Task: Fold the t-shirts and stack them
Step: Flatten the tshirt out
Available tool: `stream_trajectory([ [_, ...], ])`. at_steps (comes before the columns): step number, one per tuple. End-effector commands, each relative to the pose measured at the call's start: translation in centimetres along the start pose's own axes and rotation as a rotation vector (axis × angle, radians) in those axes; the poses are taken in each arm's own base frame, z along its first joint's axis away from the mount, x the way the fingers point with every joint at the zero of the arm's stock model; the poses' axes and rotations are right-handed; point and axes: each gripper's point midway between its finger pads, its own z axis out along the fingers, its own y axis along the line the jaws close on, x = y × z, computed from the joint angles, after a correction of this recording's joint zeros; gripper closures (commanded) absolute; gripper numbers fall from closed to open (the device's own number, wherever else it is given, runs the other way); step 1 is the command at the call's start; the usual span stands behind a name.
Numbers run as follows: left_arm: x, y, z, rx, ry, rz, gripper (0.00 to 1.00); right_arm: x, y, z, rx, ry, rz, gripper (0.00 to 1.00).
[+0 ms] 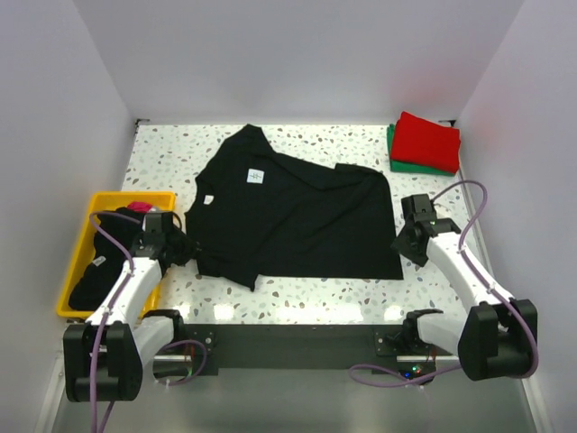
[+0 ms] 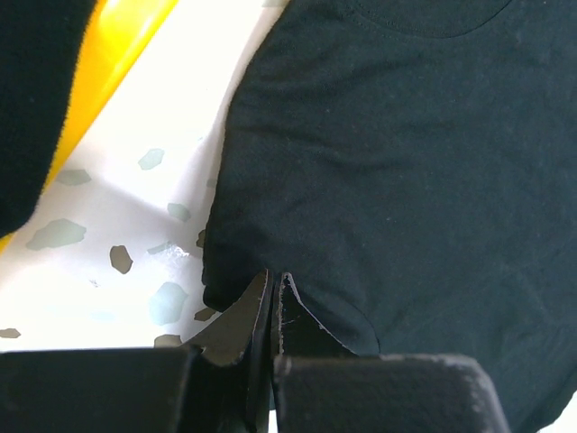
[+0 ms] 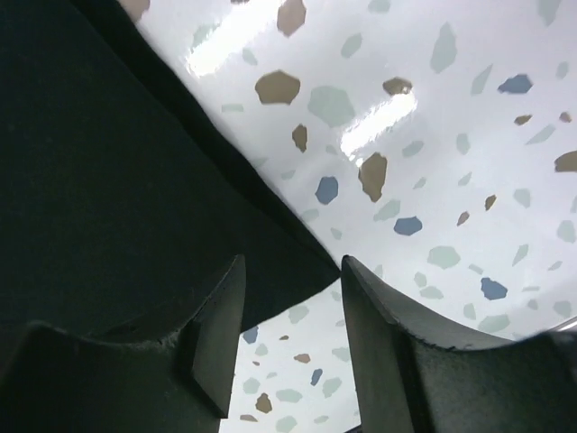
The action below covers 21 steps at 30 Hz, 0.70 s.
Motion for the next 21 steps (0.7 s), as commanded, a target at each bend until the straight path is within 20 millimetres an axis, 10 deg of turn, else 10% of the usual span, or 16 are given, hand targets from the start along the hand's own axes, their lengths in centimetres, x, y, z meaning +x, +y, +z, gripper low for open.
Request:
stream_trajectory([
  [1, -1.6, -2.0, -0.4, 0.069, -0.035, 0.019, 1.00, 2.7, -0.2, -0.2, -0.031, 0.096, 0.019, 0.49],
  [9, -1.3, -2.2, -0.3, 0.082, -0.021, 0.015, 1.00, 6.3, 0.2, 1.1, -0.069, 0.210, 0.073, 0.48],
  [21, -1.3, -2.1, -0.3, 0.083, -0.017, 0.020, 1.00, 5.6, 0.3, 3.5, -0.031, 0.160, 0.096, 0.48],
])
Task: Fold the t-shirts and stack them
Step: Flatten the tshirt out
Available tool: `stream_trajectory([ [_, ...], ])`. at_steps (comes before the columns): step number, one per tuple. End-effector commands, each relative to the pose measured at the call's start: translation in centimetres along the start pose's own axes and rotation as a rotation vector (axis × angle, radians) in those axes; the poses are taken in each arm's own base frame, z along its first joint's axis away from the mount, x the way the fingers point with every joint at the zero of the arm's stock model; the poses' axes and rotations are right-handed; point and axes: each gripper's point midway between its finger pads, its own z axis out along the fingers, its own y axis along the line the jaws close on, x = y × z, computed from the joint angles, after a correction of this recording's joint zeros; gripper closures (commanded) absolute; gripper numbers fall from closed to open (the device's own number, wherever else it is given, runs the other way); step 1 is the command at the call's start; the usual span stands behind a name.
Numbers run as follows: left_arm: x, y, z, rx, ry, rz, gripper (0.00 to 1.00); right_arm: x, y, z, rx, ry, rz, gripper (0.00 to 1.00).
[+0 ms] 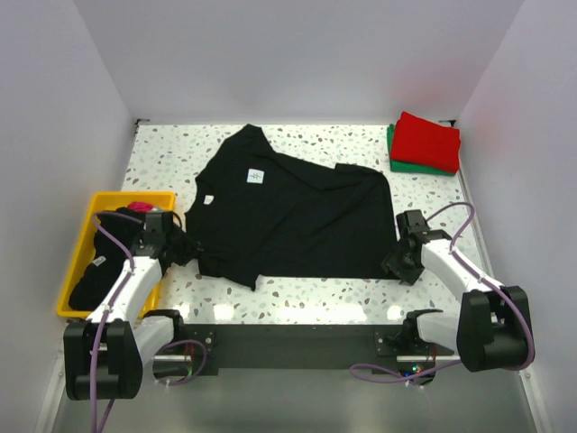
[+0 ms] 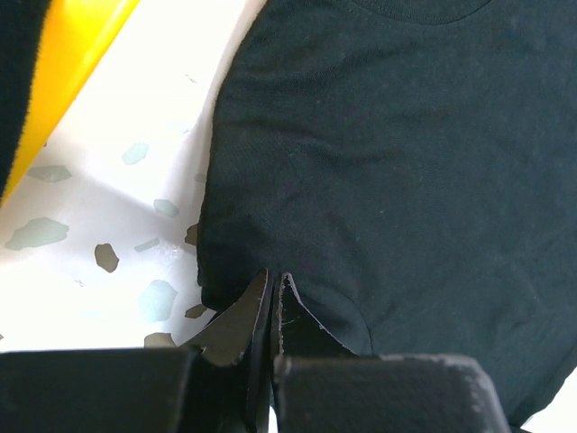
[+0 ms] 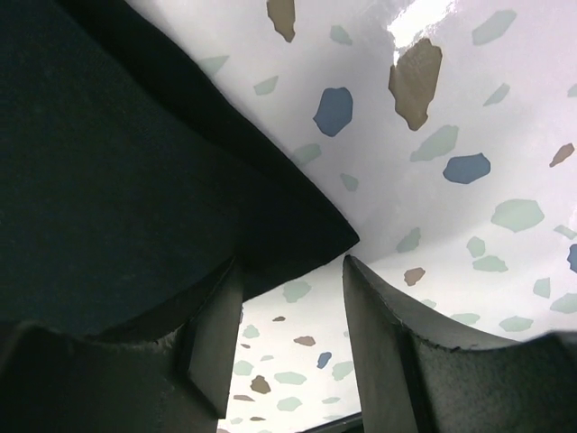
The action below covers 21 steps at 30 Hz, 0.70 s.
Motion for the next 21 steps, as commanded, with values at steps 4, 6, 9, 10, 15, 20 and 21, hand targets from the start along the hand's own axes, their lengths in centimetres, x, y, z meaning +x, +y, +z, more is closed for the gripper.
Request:
stream_trajectory([
  [4, -1.7, -1.6, -0.5, 0.055, -0.052, 0.026, 1.00, -2.4, 0.7, 0.8, -0.011, -0.111, 0.035, 0.51],
  [6, -1.8, -1.5, -0.6, 0.052, -0.055, 0.027, 1.00, -2.9, 0.7, 0.7, -0.016, -0.135, 0.031, 0.58],
  [9, -1.9, -1.6, -0.8, 0.056, -0.064, 0.031, 1.00, -4.1, 1.3, 0.1, -0.042, -0.183, 0.013, 0.76],
  [10, -2.0, -1.8, -0.9, 0.062, -0.068, 0.034, 1.00, -4.5, 1.7, -0.1, -0.056, -0.197, 0.001, 0.81],
  [15, -3.6, -3.8, -2.5, 0.131, -0.120, 0.058, 1.00, -6.0, 5.3, -2.7, -0.211, -0.201, -0.052, 1.00],
  [20, -8.1, -9.4, -8.1, 0.288, -0.268, 0.088, 1.00, -9.7, 9.2, -9.3, -0.399, -0.318, -0.084, 1.00],
  [21, -9.0, -10.4, -9.5, 0.314, -0.306, 0.096, 1.00, -10.3, 9.6, -10.4, -0.418, -0.335, -0.086, 1.00],
])
